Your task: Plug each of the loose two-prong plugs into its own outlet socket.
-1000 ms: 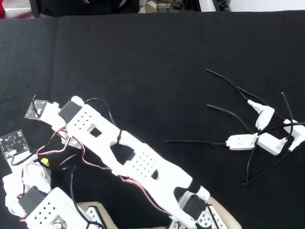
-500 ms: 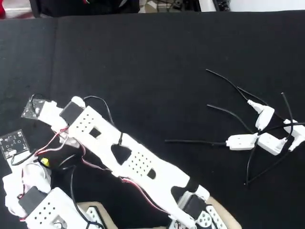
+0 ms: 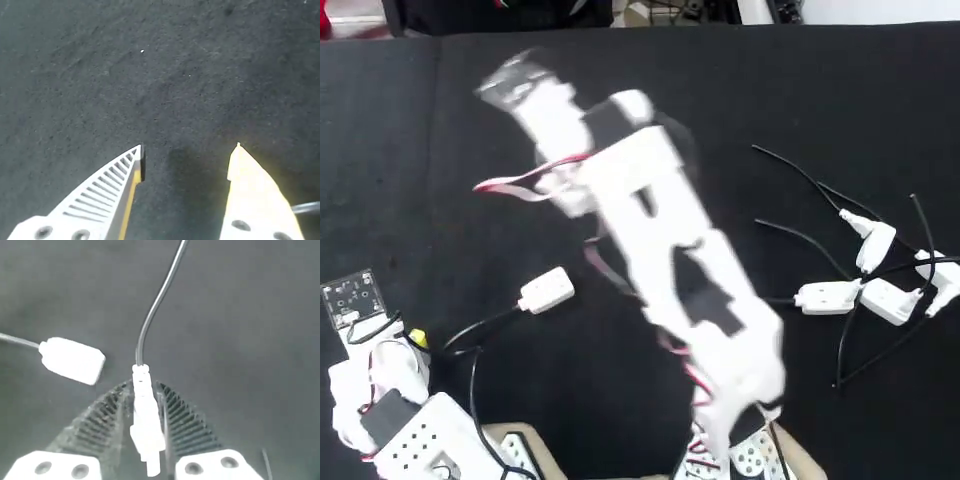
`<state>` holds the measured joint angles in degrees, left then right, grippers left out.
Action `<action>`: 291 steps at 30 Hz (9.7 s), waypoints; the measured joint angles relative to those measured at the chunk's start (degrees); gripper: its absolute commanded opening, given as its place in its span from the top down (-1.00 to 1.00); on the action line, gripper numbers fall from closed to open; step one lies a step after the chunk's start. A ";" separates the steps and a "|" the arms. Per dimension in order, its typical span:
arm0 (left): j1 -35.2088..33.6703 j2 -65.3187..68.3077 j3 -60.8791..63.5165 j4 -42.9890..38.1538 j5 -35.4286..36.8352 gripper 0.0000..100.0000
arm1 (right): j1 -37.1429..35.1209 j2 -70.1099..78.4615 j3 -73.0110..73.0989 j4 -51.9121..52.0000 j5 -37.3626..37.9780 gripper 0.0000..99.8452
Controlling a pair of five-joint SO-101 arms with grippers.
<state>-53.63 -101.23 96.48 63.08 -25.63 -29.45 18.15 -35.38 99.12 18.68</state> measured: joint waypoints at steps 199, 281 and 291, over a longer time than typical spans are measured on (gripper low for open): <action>0.53 -0.62 0.00 1.58 0.00 0.44 | -14.07 -35.60 105.41 -99.08 -19.08 0.98; 0.53 -0.62 0.00 2.90 0.00 0.45 | 61.98 -90.29 83.87 -16.26 11.96 0.17; 7.12 -0.62 0.00 2.90 0.00 0.68 | 55.21 -121.49 83.43 -6.51 10.73 0.94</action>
<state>-46.51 -101.85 96.48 65.98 -25.63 25.76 -103.34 48.04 92.62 29.41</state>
